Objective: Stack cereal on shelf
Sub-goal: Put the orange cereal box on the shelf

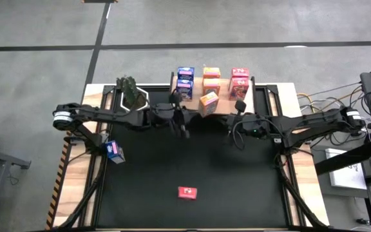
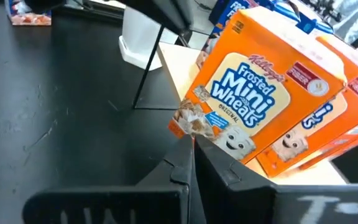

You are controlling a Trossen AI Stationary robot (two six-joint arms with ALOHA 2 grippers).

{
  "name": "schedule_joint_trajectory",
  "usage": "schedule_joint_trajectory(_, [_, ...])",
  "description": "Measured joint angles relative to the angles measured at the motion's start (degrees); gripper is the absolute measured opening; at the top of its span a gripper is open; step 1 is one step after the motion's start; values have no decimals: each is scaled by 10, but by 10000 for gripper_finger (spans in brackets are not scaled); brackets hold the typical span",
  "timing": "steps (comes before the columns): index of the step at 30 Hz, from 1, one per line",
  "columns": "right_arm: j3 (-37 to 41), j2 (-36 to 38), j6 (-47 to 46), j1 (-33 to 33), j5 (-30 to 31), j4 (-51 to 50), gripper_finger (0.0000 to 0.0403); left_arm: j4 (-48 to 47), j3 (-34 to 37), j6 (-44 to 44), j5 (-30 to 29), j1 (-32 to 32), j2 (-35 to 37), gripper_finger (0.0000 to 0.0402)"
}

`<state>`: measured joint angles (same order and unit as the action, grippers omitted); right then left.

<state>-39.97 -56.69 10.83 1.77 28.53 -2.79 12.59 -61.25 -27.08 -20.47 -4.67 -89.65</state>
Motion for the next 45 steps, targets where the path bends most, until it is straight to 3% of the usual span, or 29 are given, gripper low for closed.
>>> schedule_joint_trajectory(8, [0,0,43,-14,0,-3,9,18,0,31,34,-18,-5,0])
schedule_joint_trajectory(19, [0,0,51,-40,-2,-18,9,54,0,26,-11,-22,-39,0])
schedule_joint_trajectory(36, [0,0,64,-43,-2,-19,9,87,0,24,-9,-34,-39,0])
schedule_joint_trajectory(45, [0,0,64,-43,-2,-19,9,126,0,45,20,-50,-57,0])
